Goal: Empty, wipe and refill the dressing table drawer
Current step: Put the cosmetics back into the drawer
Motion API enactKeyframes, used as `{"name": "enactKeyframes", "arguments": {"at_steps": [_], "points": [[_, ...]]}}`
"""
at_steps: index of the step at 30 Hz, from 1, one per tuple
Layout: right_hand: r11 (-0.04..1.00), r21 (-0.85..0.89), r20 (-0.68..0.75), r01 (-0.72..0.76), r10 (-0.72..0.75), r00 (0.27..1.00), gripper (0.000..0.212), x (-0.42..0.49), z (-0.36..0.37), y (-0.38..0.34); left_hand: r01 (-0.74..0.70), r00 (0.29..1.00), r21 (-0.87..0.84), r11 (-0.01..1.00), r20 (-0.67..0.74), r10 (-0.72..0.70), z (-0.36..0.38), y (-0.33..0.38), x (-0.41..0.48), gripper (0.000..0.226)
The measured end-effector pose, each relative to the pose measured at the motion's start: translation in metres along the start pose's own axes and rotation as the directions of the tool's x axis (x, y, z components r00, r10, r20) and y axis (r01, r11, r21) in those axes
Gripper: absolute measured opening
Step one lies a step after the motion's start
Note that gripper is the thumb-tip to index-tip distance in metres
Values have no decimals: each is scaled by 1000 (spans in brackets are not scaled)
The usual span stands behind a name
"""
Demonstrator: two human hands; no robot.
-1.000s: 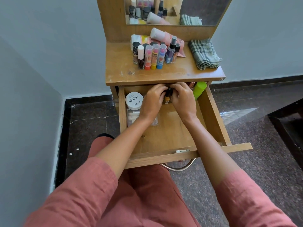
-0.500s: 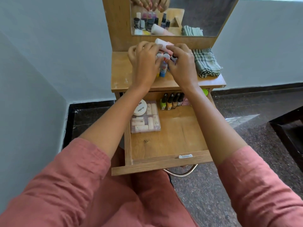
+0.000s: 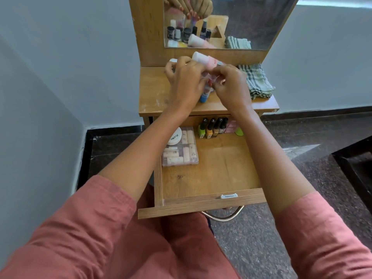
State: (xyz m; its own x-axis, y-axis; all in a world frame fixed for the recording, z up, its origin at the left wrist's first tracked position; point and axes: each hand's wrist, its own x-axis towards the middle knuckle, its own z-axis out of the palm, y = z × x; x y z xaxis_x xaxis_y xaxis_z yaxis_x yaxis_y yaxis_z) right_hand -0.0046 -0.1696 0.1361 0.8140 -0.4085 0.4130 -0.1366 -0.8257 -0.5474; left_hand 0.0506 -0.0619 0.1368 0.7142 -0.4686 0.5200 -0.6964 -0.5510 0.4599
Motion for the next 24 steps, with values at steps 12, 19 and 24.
{"name": "enactKeyframes", "arguments": {"at_steps": [12,19,24], "points": [[993,-8,79,-120,121,990,25,-56,-45,32,41,987,-385,922,156,21,26,41,-43,21],[966,-99,76,-238,245,966,25,-86,-38,87,156,938,-394,906,347,-10,75,52,-63,21],[938,-157,43,-309,319,947,26,-94,-33,110,168,908,-345,923,418,-9,103,55,-68,20]]}}
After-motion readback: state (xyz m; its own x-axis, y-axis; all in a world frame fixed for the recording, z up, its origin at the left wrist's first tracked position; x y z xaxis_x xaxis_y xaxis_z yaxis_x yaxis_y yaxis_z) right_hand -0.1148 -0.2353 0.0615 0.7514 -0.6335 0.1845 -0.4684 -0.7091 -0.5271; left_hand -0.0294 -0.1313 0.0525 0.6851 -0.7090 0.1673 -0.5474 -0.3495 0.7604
